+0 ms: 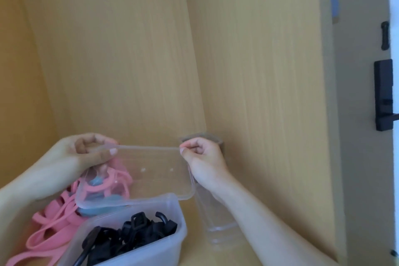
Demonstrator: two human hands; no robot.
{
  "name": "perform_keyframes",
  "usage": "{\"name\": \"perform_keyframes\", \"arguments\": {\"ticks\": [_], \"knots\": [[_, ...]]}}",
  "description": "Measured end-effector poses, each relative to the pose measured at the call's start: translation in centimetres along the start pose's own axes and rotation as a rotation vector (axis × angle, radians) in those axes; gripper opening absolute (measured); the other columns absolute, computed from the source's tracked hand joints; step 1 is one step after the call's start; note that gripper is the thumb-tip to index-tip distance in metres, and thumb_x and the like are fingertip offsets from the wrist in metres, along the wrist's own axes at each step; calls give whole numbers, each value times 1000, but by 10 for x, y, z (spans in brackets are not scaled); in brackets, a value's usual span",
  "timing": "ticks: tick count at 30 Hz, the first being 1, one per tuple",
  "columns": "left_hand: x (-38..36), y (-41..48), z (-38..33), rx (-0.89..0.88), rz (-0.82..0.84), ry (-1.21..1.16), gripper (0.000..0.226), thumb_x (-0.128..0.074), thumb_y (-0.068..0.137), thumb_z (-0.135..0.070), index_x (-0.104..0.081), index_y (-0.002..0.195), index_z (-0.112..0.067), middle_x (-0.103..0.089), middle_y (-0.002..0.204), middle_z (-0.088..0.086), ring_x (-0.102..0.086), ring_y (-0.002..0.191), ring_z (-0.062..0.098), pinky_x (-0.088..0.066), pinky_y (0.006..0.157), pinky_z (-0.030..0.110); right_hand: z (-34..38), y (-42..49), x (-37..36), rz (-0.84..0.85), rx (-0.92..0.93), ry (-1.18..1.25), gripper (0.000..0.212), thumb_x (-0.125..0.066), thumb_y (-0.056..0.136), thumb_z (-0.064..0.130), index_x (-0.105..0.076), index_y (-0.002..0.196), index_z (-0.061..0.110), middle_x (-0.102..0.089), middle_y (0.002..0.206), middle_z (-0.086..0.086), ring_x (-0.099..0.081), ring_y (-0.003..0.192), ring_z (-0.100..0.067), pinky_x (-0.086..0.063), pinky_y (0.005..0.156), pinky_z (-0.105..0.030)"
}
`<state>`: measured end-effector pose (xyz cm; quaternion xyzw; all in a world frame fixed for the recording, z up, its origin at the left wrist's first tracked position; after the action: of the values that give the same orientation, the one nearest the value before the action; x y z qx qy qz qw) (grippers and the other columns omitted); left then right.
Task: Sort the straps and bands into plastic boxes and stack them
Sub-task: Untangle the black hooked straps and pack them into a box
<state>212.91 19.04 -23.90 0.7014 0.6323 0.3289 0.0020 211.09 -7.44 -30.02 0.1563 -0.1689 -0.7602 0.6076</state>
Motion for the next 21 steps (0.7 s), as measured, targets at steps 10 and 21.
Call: {"name": "perform_keyframes", "arguments": {"ticks": [10, 21], "knots": [[13, -70, 31, 173, -102, -84, 17, -77, 78, -20, -73, 75, -4, -63, 71, 27, -48, 63, 26, -35, 55, 29, -6, -19, -32, 167, -129, -71, 13, -69, 90, 10, -76, 80, 13, -61, 49, 14, -61, 65, -6, -52, 74, -23], [-3, -79, 57, 188, -183, 58, 15, -70, 93, -12, -76, 80, -7, -72, 65, -6, -60, 51, -2, -43, 48, 10, -16, -22, -34, 122, -8, -429, 17, -66, 85, 14, -73, 71, 22, -61, 53, 24, -58, 67, -6, -41, 62, -25]]}}
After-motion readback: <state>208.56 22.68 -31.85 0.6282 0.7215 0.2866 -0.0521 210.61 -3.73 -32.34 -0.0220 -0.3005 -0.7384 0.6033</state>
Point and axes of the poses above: each hand's wrist, its own y-axis towards the middle knuckle, its own x-axis out of the back of the hand, z = x × y, the point moved 5 cm from there along y, towards the middle knuckle
